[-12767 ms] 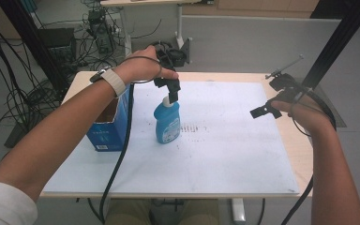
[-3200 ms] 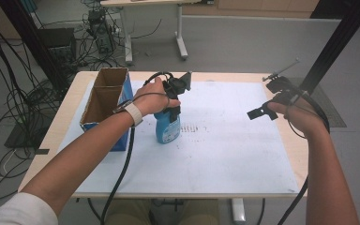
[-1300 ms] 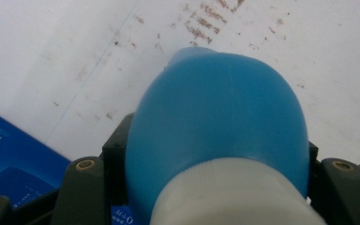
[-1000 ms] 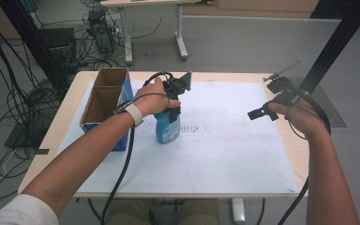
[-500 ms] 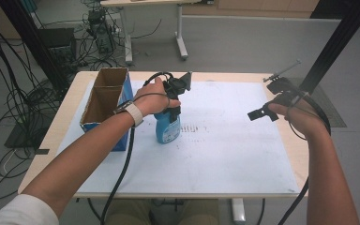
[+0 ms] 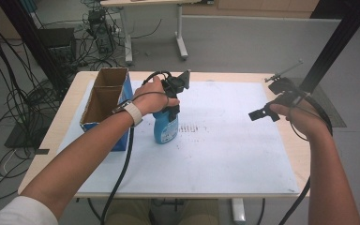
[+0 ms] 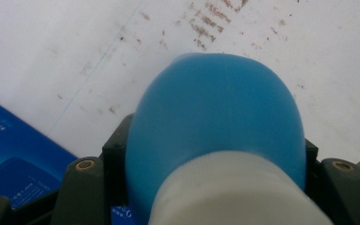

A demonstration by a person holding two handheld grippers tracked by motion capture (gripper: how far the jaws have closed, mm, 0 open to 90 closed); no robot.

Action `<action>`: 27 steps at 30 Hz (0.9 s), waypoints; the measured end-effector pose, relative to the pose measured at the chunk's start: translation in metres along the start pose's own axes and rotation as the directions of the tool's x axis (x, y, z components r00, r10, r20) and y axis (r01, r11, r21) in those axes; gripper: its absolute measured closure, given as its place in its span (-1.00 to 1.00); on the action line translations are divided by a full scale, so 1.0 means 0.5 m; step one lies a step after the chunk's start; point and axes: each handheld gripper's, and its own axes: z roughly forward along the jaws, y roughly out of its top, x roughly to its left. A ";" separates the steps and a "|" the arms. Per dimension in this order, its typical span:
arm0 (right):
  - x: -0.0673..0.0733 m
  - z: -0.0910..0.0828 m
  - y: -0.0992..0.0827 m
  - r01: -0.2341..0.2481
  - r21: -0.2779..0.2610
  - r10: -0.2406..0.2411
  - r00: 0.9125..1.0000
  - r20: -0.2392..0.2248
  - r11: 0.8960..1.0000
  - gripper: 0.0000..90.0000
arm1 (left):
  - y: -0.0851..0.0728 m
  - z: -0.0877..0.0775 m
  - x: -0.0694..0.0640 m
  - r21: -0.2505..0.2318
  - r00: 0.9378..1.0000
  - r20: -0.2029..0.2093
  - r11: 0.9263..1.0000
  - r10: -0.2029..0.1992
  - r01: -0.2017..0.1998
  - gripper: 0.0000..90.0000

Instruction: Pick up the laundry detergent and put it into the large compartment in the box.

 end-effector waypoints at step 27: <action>0.010 -0.007 -0.003 0.013 -0.011 -0.013 1.000 -0.001 1.000 -0.79 | -0.040 -0.196 0.014 0.007 0.984 0.004 0.984 -0.178 0.178 -0.14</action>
